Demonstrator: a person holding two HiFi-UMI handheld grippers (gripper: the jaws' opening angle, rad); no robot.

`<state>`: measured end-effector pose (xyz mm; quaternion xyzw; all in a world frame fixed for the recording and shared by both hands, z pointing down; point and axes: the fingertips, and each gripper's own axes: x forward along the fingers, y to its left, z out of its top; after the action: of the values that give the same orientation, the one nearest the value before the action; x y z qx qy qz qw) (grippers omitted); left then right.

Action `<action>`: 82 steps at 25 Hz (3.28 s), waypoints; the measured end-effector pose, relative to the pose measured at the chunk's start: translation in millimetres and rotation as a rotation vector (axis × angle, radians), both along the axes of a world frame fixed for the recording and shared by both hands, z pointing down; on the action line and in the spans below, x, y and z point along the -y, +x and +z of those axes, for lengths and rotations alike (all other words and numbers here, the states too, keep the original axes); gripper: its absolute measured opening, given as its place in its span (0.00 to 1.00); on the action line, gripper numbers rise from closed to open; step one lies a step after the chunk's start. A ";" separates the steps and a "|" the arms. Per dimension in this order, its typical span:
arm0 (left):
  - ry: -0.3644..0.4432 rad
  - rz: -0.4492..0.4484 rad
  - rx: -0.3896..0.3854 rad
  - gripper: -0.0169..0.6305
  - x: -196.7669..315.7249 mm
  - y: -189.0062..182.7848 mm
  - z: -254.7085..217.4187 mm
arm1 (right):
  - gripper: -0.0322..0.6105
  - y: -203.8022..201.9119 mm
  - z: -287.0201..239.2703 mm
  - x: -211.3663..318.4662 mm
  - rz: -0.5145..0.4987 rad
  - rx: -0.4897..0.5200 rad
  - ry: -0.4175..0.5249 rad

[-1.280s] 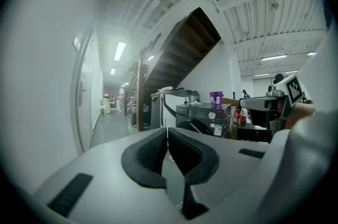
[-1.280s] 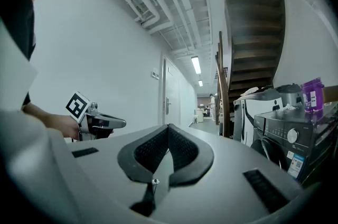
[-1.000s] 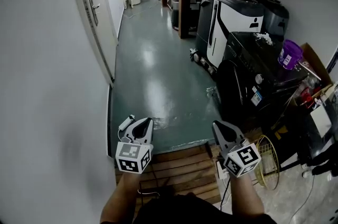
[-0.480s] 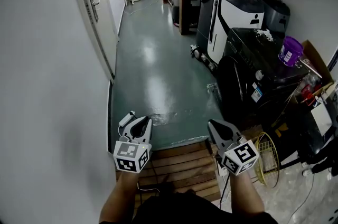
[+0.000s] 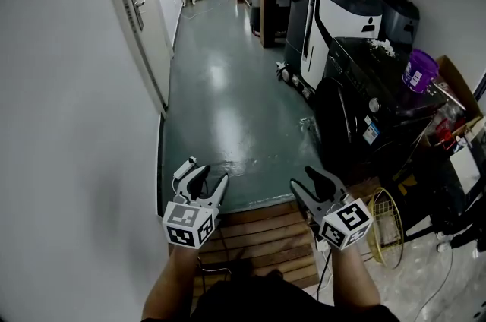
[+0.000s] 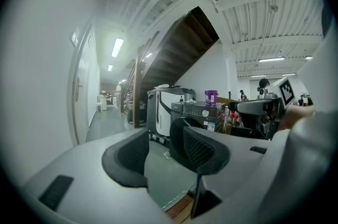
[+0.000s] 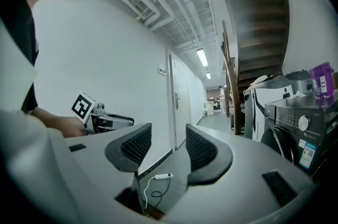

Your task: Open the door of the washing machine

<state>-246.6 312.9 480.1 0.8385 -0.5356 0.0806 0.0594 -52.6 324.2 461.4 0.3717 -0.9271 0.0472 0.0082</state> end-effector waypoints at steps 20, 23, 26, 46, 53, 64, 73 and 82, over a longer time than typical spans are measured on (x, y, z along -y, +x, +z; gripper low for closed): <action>-0.082 -0.008 -0.007 0.66 -18.5 52.2 26.7 | 0.85 42.6 19.2 -21.1 -0.038 0.005 -0.074; -0.097 -0.008 -0.003 0.66 -24.8 58.8 36.4 | 0.85 45.8 28.9 -22.9 -0.045 0.010 -0.091; -0.102 -0.009 0.002 0.66 -25.6 61.3 40.9 | 0.85 45.5 32.1 -23.2 -0.048 0.012 -0.098; -0.073 -0.022 -0.039 0.66 164.7 25.3 61.2 | 0.85 10.6 55.9 152.8 -0.009 -0.019 -0.115; -0.095 -0.020 -0.064 0.64 267.8 -9.2 49.2 | 0.85 -29.5 44.8 255.7 0.009 -0.069 -0.174; -0.055 0.050 -0.044 0.57 383.3 -41.2 -15.0 | 0.84 -53.6 -22.2 360.1 0.121 -0.088 -0.133; -0.053 0.108 -0.056 0.53 434.3 -25.5 -32.6 | 0.82 -36.4 -45.2 406.4 0.197 -0.046 -0.114; -0.092 0.197 -0.035 0.52 526.9 36.3 -21.8 | 0.78 19.8 -25.8 488.4 0.293 -0.011 -0.129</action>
<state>-210.3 -213.9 458.3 0.8848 -0.4451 0.0961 0.0991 -32.8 -164.1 435.6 0.5018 -0.8580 0.1053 0.0302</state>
